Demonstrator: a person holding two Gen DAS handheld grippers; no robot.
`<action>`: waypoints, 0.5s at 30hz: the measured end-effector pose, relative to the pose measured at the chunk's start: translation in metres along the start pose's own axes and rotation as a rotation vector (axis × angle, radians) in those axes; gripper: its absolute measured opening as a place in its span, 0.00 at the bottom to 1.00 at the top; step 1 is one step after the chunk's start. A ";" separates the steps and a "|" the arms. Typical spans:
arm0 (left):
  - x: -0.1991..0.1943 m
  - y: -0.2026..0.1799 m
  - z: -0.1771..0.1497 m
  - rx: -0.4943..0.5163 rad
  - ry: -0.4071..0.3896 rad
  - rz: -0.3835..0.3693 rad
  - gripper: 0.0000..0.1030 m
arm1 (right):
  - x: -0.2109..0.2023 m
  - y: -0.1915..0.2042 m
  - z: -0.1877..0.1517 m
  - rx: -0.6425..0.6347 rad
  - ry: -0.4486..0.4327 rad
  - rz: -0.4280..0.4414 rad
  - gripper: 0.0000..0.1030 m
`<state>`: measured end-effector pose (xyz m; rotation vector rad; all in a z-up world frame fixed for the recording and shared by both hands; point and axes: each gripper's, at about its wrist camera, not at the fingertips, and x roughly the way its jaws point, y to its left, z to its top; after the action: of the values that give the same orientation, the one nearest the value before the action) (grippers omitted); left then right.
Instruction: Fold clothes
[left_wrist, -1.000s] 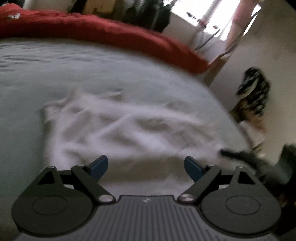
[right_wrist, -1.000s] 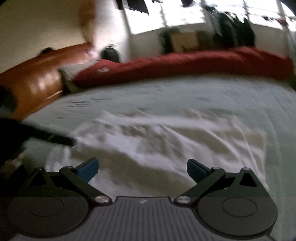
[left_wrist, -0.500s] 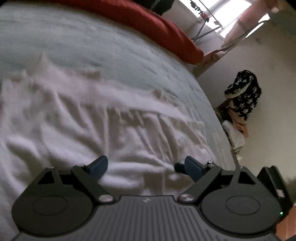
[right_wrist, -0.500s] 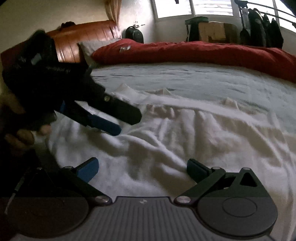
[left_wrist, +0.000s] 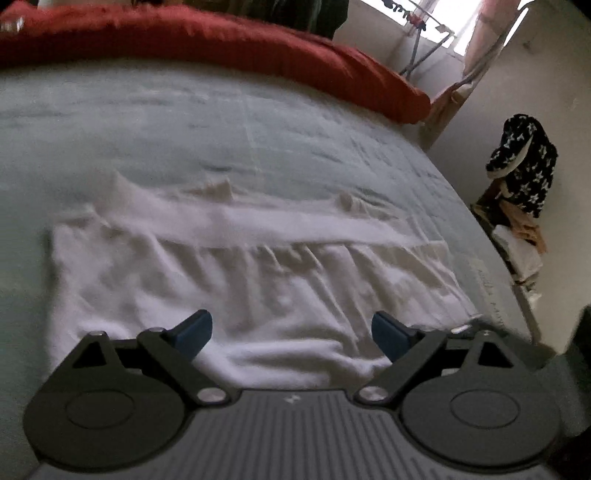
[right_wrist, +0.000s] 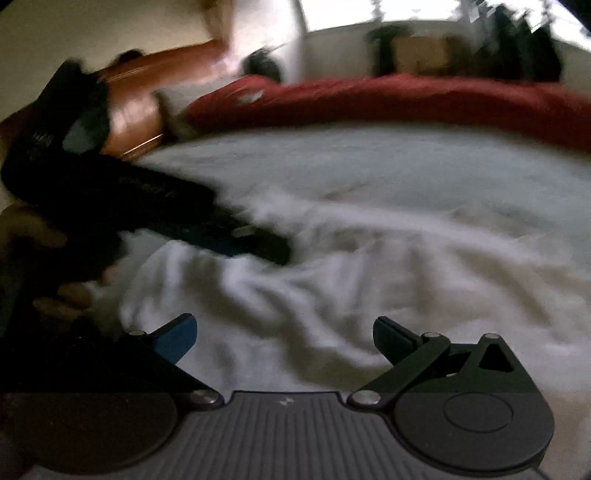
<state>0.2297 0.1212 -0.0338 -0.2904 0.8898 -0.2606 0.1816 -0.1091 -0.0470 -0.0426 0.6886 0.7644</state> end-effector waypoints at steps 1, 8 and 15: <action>0.000 0.002 0.000 0.002 0.003 0.010 0.90 | -0.005 -0.008 0.001 0.022 -0.009 -0.041 1.00; 0.014 0.019 -0.019 -0.015 0.048 0.061 0.91 | -0.012 -0.072 -0.021 0.284 0.028 -0.180 1.00; -0.001 0.021 -0.015 -0.013 0.005 0.046 0.91 | -0.018 -0.087 -0.032 0.396 0.010 -0.121 1.00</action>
<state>0.2193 0.1392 -0.0494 -0.2809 0.9027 -0.2131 0.2108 -0.1923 -0.0790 0.2705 0.8292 0.5020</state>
